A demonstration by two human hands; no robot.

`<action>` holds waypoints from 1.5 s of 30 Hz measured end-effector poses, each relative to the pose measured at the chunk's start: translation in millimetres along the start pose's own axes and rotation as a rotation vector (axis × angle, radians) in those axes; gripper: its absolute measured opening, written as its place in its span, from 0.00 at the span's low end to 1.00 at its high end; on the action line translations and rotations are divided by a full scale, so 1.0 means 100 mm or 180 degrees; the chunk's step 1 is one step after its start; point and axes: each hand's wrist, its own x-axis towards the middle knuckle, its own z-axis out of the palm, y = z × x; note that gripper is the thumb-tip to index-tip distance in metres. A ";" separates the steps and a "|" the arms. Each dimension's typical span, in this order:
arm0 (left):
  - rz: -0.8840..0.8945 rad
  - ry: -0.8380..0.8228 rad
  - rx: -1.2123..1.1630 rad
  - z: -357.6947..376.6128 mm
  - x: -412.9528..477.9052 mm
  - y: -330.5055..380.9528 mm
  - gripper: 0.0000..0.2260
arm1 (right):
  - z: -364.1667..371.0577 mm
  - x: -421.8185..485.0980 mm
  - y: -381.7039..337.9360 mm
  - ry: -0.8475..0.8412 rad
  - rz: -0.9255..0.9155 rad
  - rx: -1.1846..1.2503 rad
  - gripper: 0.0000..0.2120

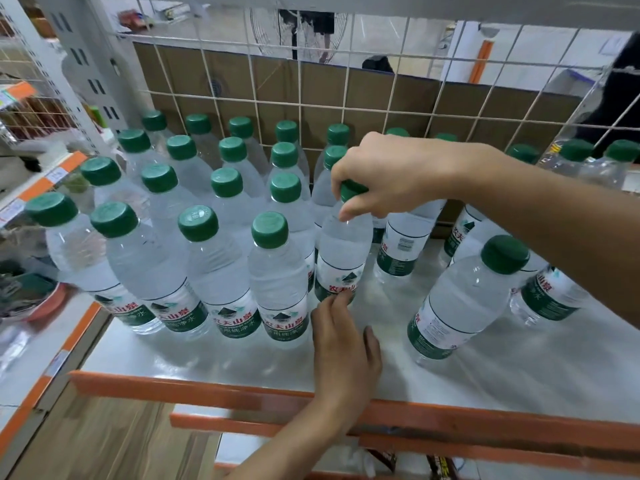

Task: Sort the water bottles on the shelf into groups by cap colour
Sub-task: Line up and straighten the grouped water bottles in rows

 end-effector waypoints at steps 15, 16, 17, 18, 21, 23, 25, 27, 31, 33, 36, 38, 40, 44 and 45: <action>-0.0023 -0.0105 0.0218 0.08 0.02 0.01 0.24 | 0.17 0.03 0.00 0.0497 0.0244 0.0070 0.24; -0.0060 -0.0124 0.0209 0.09 0.03 0.02 0.24 | 0.16 0.01 0.00 0.0499 0.0254 0.0030 0.25; -0.0093 -0.0140 0.0183 0.10 0.03 0.02 0.24 | 0.14 -0.01 0.00 0.0528 0.0262 0.0018 0.26; -0.0106 -0.0136 0.0161 0.10 0.03 0.02 0.25 | 0.09 -0.06 0.01 0.0639 0.0289 0.0059 0.27; -0.0143 -0.0067 0.0097 0.11 0.03 0.01 0.24 | -0.08 -0.25 0.17 0.1279 0.0490 0.0116 0.23; -0.0182 -0.0011 0.0012 0.12 0.04 0.02 0.21 | -0.11 -0.39 0.37 0.1238 0.0802 -0.0294 0.20; -0.0149 0.0039 -0.0094 0.13 0.06 0.03 0.17 | -0.02 -0.47 0.49 0.0655 0.1152 -0.0761 0.22; -0.0117 0.0028 -0.0141 0.15 0.08 0.04 0.15 | 0.13 -0.47 0.53 0.0182 0.1287 -0.0689 0.26; -0.0169 -0.0022 -0.0233 0.18 0.09 0.05 0.16 | 0.16 -0.48 0.53 0.0329 0.0958 0.0198 0.16; -0.0134 0.0005 -0.0248 0.19 0.08 0.05 0.17 | 0.12 -0.55 0.55 0.0213 0.0659 0.0349 0.10; -0.0051 -0.0021 -0.0199 0.19 0.06 0.06 0.22 | 0.04 -0.68 0.48 0.0010 0.0235 0.0365 0.10; -0.0126 -0.0144 -0.0258 0.15 0.04 0.10 0.26 | -0.03 -0.73 0.39 -0.0075 -0.0069 0.0321 0.12; -0.0166 -0.0124 -0.0294 0.11 0.00 0.15 0.30 | -0.09 -0.75 0.29 -0.0159 -0.0397 0.0215 0.14; -0.0197 0.0175 -0.0062 0.01 -0.11 0.18 0.28 | -0.15 -0.71 0.10 -0.0143 -0.0858 0.0121 0.15; -0.0279 0.0323 -0.0035 -0.02 -0.14 0.17 0.27 | -0.15 -0.68 0.05 -0.0128 -0.0946 0.0134 0.15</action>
